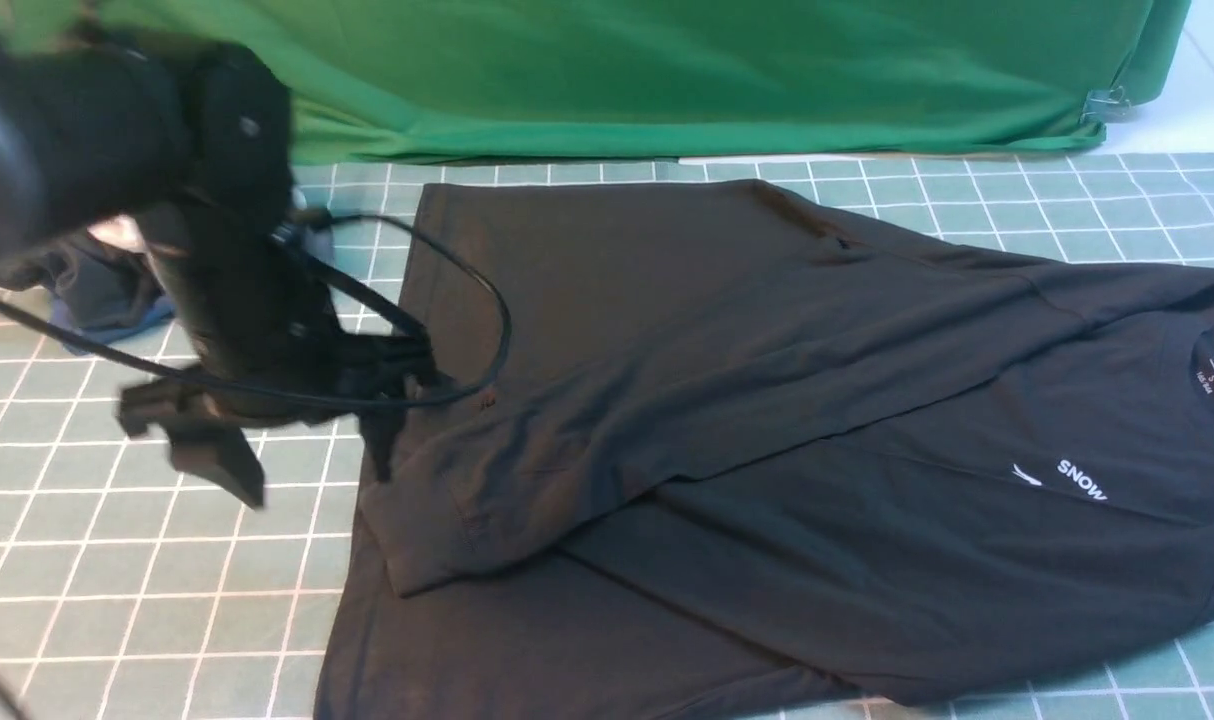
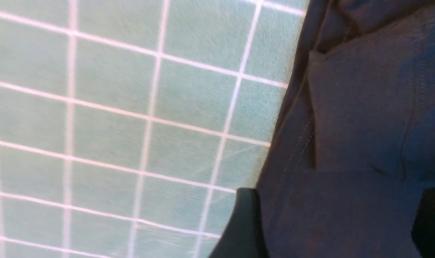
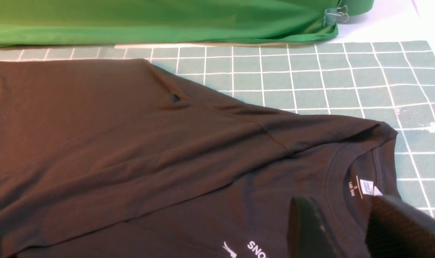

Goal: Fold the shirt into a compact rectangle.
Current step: 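Fold the left side of the dark shirt inward over its body with the left gripper, then grasp the near edge of the shirt at its hem and shoulder corners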

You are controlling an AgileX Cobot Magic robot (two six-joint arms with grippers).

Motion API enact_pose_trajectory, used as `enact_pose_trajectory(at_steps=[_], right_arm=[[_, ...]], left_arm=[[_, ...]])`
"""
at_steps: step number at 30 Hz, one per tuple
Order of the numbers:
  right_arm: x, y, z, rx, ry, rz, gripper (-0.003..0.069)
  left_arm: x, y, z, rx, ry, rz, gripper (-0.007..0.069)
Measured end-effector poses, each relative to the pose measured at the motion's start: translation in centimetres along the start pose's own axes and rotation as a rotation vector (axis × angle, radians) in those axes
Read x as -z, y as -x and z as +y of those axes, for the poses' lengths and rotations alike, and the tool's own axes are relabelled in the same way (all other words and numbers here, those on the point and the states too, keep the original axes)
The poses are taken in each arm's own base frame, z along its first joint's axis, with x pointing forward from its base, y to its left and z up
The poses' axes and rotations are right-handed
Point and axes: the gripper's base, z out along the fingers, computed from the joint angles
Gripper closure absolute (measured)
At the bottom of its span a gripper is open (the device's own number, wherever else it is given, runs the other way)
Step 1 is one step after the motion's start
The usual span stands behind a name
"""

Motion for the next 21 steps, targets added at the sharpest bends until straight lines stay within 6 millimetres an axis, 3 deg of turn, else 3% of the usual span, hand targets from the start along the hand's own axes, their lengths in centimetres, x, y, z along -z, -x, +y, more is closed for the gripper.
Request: enact_pose_trajectory(at_steps=[4,13,21], right_arm=[[0.0,-0.2,0.0,0.001,0.001,0.021,0.0419],[0.0,-0.6,0.0,0.002,0.001,0.068,0.0419],[-1.2,-0.8,-0.1,-0.001,-0.001,0.112,0.0419]], left_arm=[[1.1,-2.3,1.1,-0.023,-0.024,-0.016,0.0065],[-6.1,-7.5,2.9,-0.039,-0.072,0.132,0.0076],[-7.0,-7.7,2.6,-0.018,-0.127,0.096,0.0076]])
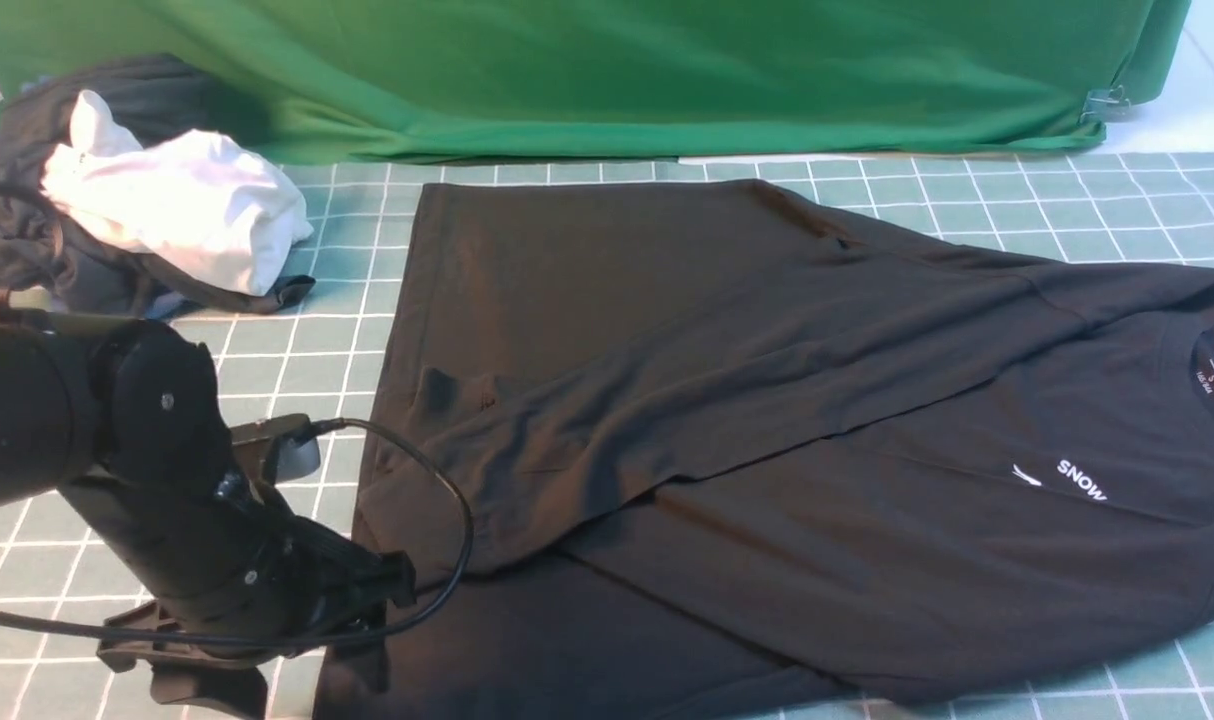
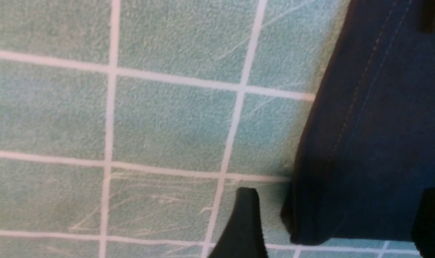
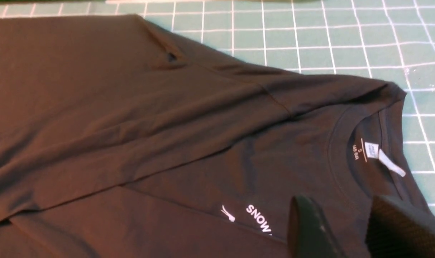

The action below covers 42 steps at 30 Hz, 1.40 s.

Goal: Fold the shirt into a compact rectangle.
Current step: 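Grasp the near edge of the shirt at its hem and shoulder corners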

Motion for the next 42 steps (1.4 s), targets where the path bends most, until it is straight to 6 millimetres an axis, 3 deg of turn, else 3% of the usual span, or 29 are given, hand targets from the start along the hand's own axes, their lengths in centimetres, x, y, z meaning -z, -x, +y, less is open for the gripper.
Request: enact_pose_trajectory(at_steps=[6,12,27,35,42], right_arm=[[-1.0,0.0,-0.1,-0.003,-0.003,0.03,0.0419],[-2.3,-0.3,-0.2,-0.006,-0.006,0.073,0.0419],[-2.8,-0.3,-0.3,-0.007,-0.008,0.088,0.0419],[-2.8,-0.3,-0.3,-0.003,-0.008,0.088,0.0419],[-2.8,-0.3,-0.3,-0.001,-0.008,0.083,0.0419]], left_arm=[[-1.7,-0.6,0.0,-0.015,-0.002,0.13,0.0076],[-2.3,-0.2,-0.4,0.015,-0.045,0.111,0.0093],[-2.3,0.0,-0.6,0.024,-0.064,0.097,0.0311],[-2.3,0.2,0.0,0.078,0.008,0.073,0.0296],[-2.3,0.2,-0.3,0.114,-0.029,0.07,0.029]])
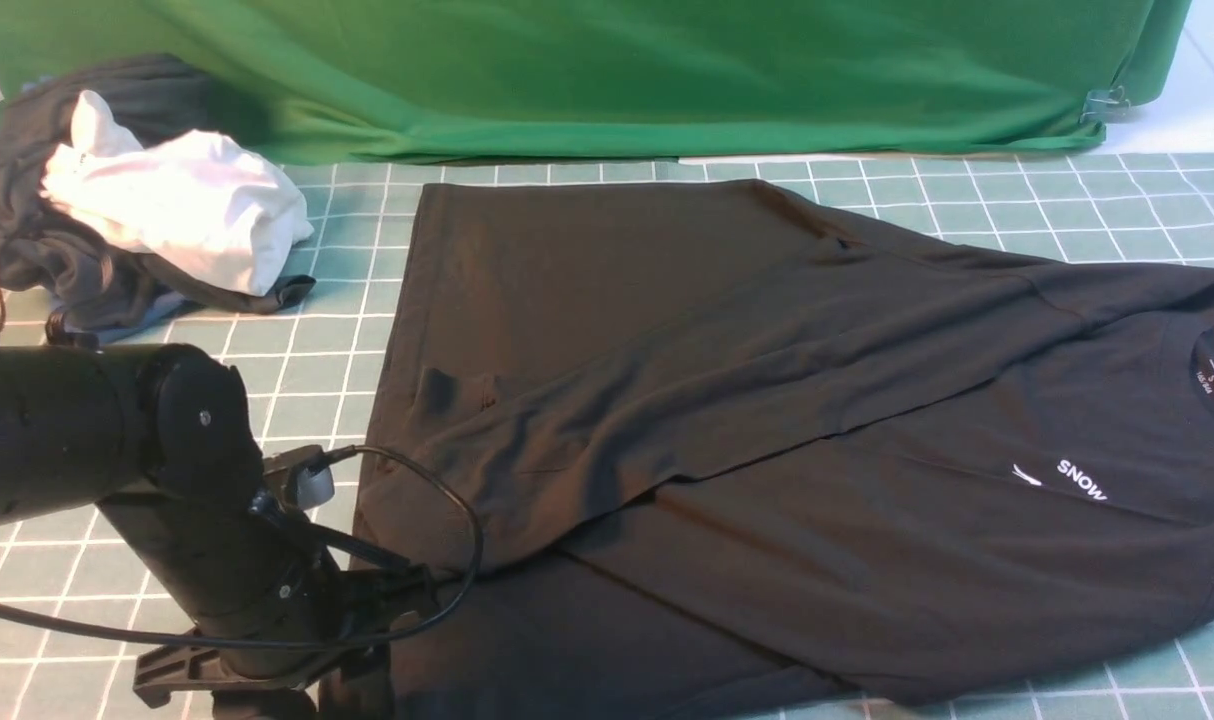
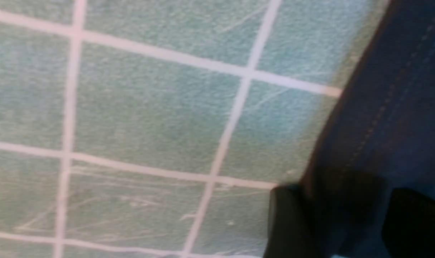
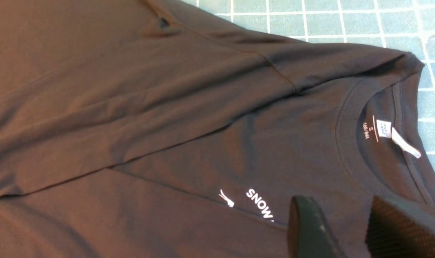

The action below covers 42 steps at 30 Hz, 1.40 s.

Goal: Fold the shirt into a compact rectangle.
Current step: 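Grasp the near edge of the shirt at its hem and shoulder corners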

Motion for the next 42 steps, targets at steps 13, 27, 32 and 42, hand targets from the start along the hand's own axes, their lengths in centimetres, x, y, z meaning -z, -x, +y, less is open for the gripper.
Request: enact_pose_trajectory(at_steps=[13,27,32,42], right_arm=[[0.0,0.1,0.0,0.002,0.0,-0.014,0.0419],[0.0,-0.7,0.1,0.001,0.012,0.075,0.0419],[0.0,-1.5,2.3,0.077,0.14,0.158,0.0418],[-5.7,-9.6,9.1,0.624,0.271,0.517,0.0229]], left_arm=[[-1.2,-0.1,0.5,0.015,0.042,0.05,0.0291],[-0.5,-0.5,0.7,-0.124,0.035,0.016,0.0608],[1.6,-1.2,0.6,-0.222,-0.015,-0.068,0.061],[2.0,-1.7,0.9,-0.247,-0.027,-0.099,0.061]])
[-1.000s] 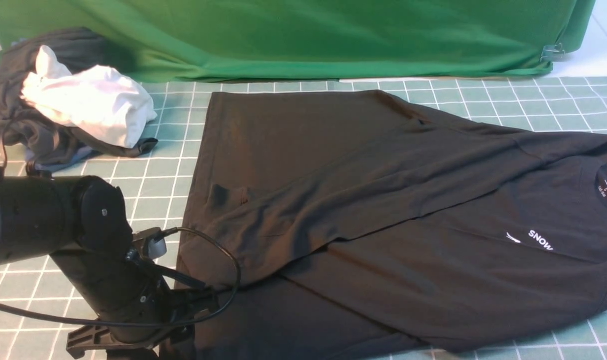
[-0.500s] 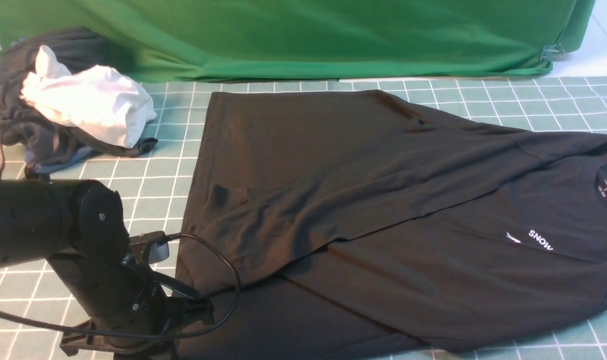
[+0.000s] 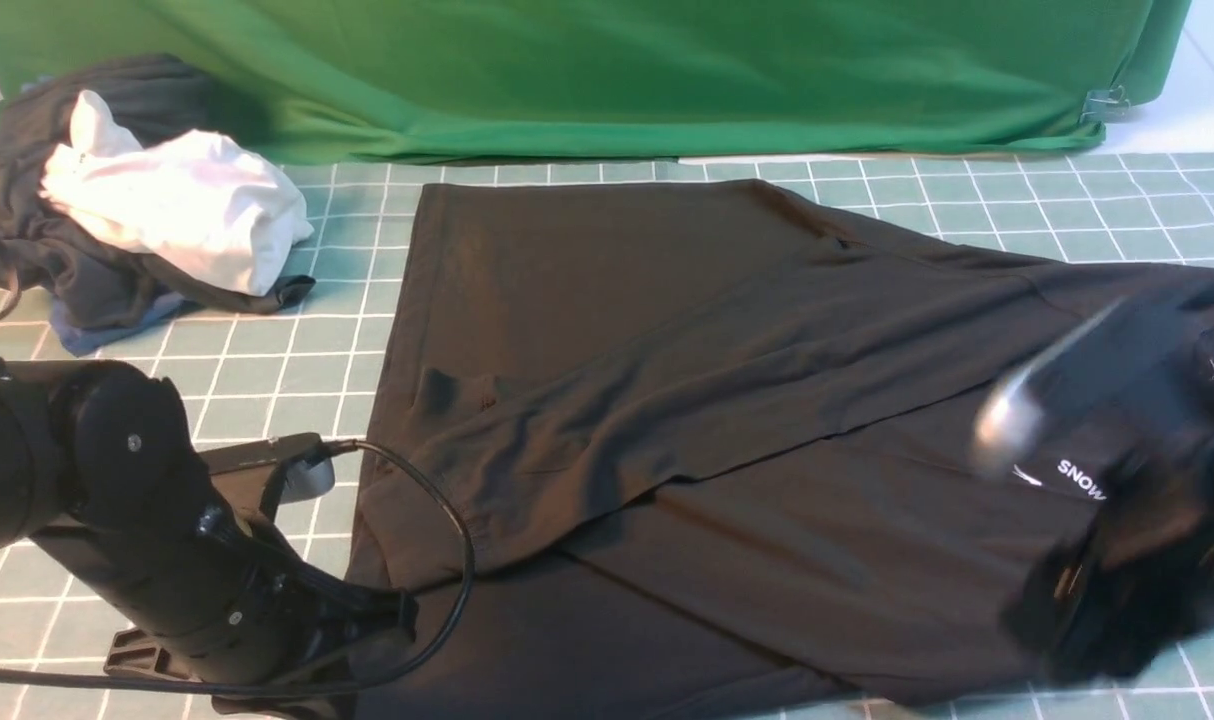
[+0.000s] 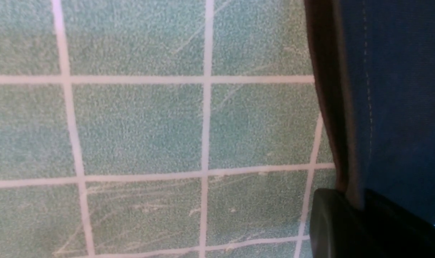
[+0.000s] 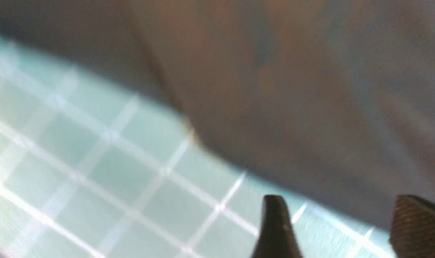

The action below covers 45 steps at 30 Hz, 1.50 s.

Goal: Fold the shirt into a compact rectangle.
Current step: 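Grasp the near edge of the shirt at its hem and shoulder corners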

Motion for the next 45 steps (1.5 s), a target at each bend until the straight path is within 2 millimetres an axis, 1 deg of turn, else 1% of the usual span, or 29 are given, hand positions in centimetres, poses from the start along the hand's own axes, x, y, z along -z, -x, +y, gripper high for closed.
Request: enact_pose_trajectory(at_steps=[1,3,5,6,7,8,9,11,17,19,20,21,24,26,28,29,30,32,36,38,40,42,43,44,45], right_arm=[[-1.3,-0.1,0.6,0.06,-0.018,0.062,0.021],[-3.0,-0.1,0.9,0.117,-0.059,0.141,0.0197],[-4.3,0.1,0.9,0.159,-0.107,0.19,0.0191],[-4.5,0.1,1.0,0.16,-0.11,0.194,0.019],[-5.4,0.2,0.9,0.184,-0.135,0.23,0.0188],[-5.5,0.2,0.9,0.187,-0.137,0.234,0.0188],[-6.3,0.2,0.8,0.2,-0.149,0.265,0.0188],[-6.9,0.3,0.8,0.212,-0.15,0.274,0.0188],[-8.0,1.3,1.1,0.26,-0.137,0.185,0.0193],[-8.3,1.6,1.2,0.267,-0.133,0.156,0.0216],[-8.4,1.6,1.2,0.268,-0.134,0.155,0.0216],[-8.6,1.7,1.2,0.276,-0.132,0.15,0.0245],[-9.1,1.7,1.2,0.28,-0.128,0.152,0.0304],[-9.5,1.8,1.2,0.283,-0.125,0.151,0.0375],[-9.5,1.8,1.2,0.287,-0.125,0.148,0.0466],[-9.5,1.8,1.2,0.288,-0.125,0.148,0.0527],[-9.5,1.8,1.2,0.287,-0.126,0.148,0.0538],[-9.2,1.7,1.2,0.274,-0.129,0.159,0.06],[-7.9,0.9,1.3,0.213,-0.115,0.206,0.0608],[-7.2,-0.1,1.6,0.175,-0.092,0.234,0.0608],[-7.0,-0.8,1.7,0.156,-0.079,0.248,0.061],[-6.8,-2.1,2.2,0.12,-0.054,0.269,0.0609],[-6.8,-2.1,2.2,0.116,-0.053,0.267,0.0609],[-6.7,-2.7,2.6,0.102,-0.042,0.272,0.0609],[-6.7,-2.9,2.7,0.096,-0.04,0.275,0.0609]], left_arm=[[0.0,0.0,0.0,0.0,-0.001,-0.002,0.061],[0.0,0.0,0.0,0.0,-0.002,-0.004,0.061],[0.0,0.1,0.0,-0.002,-0.005,-0.009,0.061],[0.0,0.1,0.0,-0.002,-0.005,-0.008,0.061],[0.0,0.1,-0.1,-0.004,-0.007,-0.017,0.061],[0.0,0.2,-0.1,-0.004,-0.007,-0.019,0.061],[0.0,0.2,-0.1,-0.004,-0.01,-0.022,0.061],[0.0,0.2,-0.1,-0.004,-0.011,-0.021,0.061],[0.0,0.2,-0.1,-0.005,-0.013,-0.021,0.061],[0.0,0.2,-0.1,-0.006,-0.013,-0.021,0.061],[0.0,0.2,-0.1,-0.006,-0.013,-0.022,0.061],[0.0,0.2,-0.1,-0.006,-0.013,-0.023,0.061],[0.0,0.2,-0.1,-0.006,-0.013,-0.023,0.061],[0.0,0.3,-0.1,-0.006,-0.015,-0.038,0.061],[0.1,0.4,-0.2,-0.006,-0.018,-0.051,0.061],[0.1,0.5,-0.2,-0.006,-0.018,-0.055,0.061],[0.1,0.5,-0.2,-0.006,-0.018,-0.055,0.061],[0.1,0.4,-0.2,-0.006,-0.018,-0.052,0.061],[0.0,0.2,-0.1,-0.003,-0.013,-0.021,0.061],[0.0,0.0,-0.1,-0.002,-0.01,-0.006,0.061],[0.0,0.0,-0.1,-0.002,-0.009,0.0,0.061],[0.0,-0.2,-0.1,-0.006,-0.006,0.018,0.061],[0.0,-0.2,-0.1,-0.008,-0.006,0.019,0.061],[0.0,-0.3,0.0,-0.016,-0.004,0.034,0.061],[0.0,-0.4,0.0,-0.019,-0.003,0.04,0.061]])
